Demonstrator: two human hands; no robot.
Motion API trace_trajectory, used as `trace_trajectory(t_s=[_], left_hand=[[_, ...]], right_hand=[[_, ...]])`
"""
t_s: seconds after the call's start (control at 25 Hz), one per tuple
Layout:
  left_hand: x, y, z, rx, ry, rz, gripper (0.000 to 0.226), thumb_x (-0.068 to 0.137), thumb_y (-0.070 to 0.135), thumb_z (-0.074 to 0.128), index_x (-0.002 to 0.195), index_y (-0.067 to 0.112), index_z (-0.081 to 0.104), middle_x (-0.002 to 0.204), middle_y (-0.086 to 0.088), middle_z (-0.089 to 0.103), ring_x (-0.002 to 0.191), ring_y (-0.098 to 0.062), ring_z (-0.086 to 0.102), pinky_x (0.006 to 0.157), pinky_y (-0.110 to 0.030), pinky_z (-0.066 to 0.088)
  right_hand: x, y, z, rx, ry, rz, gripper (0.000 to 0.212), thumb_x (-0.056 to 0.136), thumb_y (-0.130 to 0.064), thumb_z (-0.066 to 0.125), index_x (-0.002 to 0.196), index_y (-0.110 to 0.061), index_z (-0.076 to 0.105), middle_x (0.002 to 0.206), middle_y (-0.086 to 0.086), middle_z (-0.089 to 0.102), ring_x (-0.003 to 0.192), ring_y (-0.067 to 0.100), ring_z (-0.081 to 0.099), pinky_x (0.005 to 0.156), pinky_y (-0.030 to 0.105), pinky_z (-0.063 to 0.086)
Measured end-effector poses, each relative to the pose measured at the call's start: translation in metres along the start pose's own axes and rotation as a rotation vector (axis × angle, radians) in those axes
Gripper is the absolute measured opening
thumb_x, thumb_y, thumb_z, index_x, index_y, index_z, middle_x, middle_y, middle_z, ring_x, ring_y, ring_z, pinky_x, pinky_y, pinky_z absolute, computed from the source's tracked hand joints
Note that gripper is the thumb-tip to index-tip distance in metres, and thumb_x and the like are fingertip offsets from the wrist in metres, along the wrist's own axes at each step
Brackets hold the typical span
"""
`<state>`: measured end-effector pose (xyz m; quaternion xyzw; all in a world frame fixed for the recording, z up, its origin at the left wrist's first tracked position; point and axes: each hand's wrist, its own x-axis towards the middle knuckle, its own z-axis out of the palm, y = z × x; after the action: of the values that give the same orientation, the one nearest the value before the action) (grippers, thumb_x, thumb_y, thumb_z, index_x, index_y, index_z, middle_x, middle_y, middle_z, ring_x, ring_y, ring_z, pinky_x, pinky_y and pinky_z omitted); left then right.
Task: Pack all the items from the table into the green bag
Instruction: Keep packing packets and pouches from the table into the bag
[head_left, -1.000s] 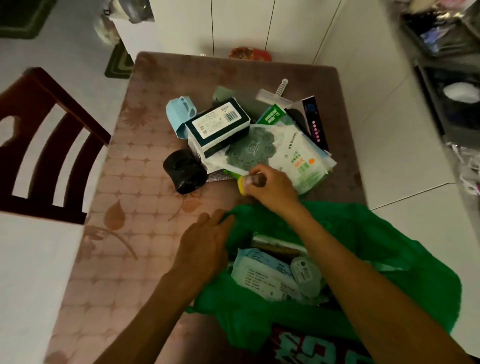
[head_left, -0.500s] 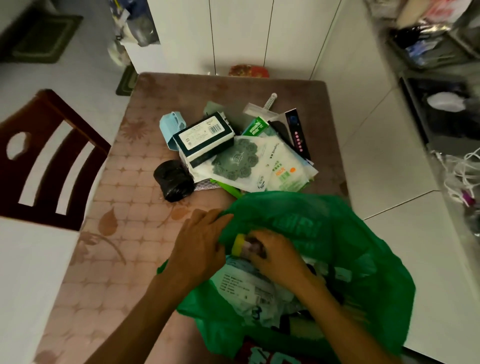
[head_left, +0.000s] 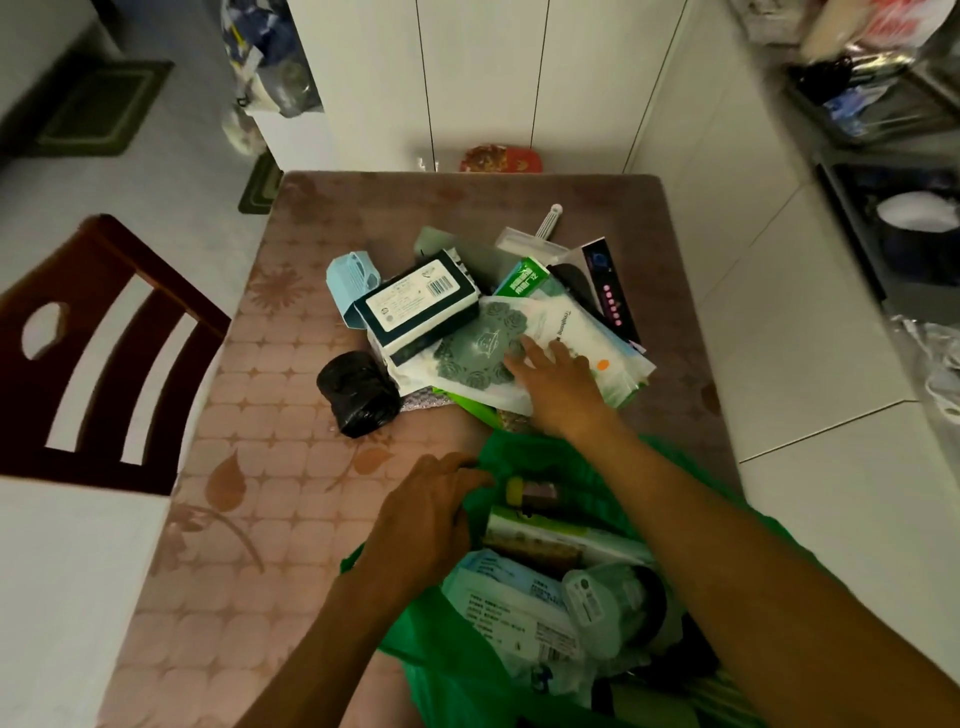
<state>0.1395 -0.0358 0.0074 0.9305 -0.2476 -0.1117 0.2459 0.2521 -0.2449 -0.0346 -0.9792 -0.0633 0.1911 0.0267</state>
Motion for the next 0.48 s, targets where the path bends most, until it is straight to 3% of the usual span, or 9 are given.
trace_trajectory(t_s=[0.08, 0.16, 0.2, 0.32, 0.4, 0.48], left_hand=[[0.0, -0.01, 0.0, -0.019, 0.013, -0.024, 0.053, 0.067, -0.005, 0.055, 0.114, 0.017, 0.066, 0.124, -0.01, 0.063, 0.095, -0.035, 0.058, 0.067, -0.042, 0.052], [-0.001, -0.015, 0.001, -0.028, 0.028, -0.018, 0.053, 0.066, 0.0, 0.049, 0.113, 0.017, 0.067, 0.121, -0.011, 0.064, 0.09, -0.035, 0.057, 0.063, -0.039, 0.05], [-0.003, -0.015, 0.001, -0.023, 0.028, -0.009, 0.054, 0.064, 0.001, 0.046, 0.111, 0.018, 0.069, 0.117, -0.011, 0.066, 0.086, -0.034, 0.056, 0.06, -0.037, 0.047], [-0.003, -0.012, 0.001, -0.018, -0.006, -0.031, 0.052, 0.066, 0.005, 0.039, 0.105, 0.017, 0.071, 0.106, -0.01, 0.068, 0.079, -0.026, 0.046, 0.057, -0.032, 0.035], [0.0, -0.009, 0.001, -0.016, -0.031, -0.038, 0.052, 0.07, 0.008, 0.039, 0.113, 0.014, 0.067, 0.111, -0.009, 0.067, 0.083, -0.025, 0.046, 0.06, -0.035, 0.04], [0.003, 0.0, -0.006, -0.113, -0.001, -0.058, 0.054, 0.072, 0.008, 0.046, 0.123, 0.013, 0.061, 0.122, -0.008, 0.064, 0.092, -0.027, 0.055, 0.07, -0.036, 0.05]], right_hand=[[0.012, 0.001, 0.01, -0.102, 0.113, -0.013, 0.054, 0.09, -0.02, 0.052, 0.141, -0.028, 0.038, 0.156, 0.004, 0.028, 0.132, 0.039, 0.031, 0.103, 0.051, 0.03], [0.013, 0.003, 0.004, -0.082, 0.244, -0.03, 0.029, 0.093, -0.026, 0.048, 0.117, -0.02, 0.062, 0.127, 0.009, 0.06, 0.108, 0.035, 0.052, 0.081, 0.04, 0.039], [0.011, 0.004, 0.001, 0.008, 0.268, -0.036, 0.024, 0.093, -0.026, 0.048, 0.105, -0.015, 0.066, 0.11, 0.013, 0.067, 0.097, 0.035, 0.057, 0.07, 0.036, 0.037], [-0.02, 0.005, -0.021, 0.398, 0.385, -0.015, 0.024, 0.097, -0.025, 0.047, 0.095, -0.008, 0.063, 0.085, 0.015, 0.066, 0.078, 0.032, 0.061, 0.056, 0.031, 0.033], [-0.064, 0.004, -0.042, 0.637, 0.515, 0.012, 0.021, 0.098, -0.025, 0.047, 0.1, -0.01, 0.061, 0.083, 0.011, 0.064, 0.072, 0.023, 0.062, 0.051, 0.032, 0.042], [-0.125, 0.009, -0.058, 0.92, 0.575, 0.036, 0.013, 0.098, -0.022, 0.05, 0.102, -0.015, 0.061, 0.085, 0.005, 0.065, 0.072, 0.007, 0.063, 0.053, 0.024, 0.05]])
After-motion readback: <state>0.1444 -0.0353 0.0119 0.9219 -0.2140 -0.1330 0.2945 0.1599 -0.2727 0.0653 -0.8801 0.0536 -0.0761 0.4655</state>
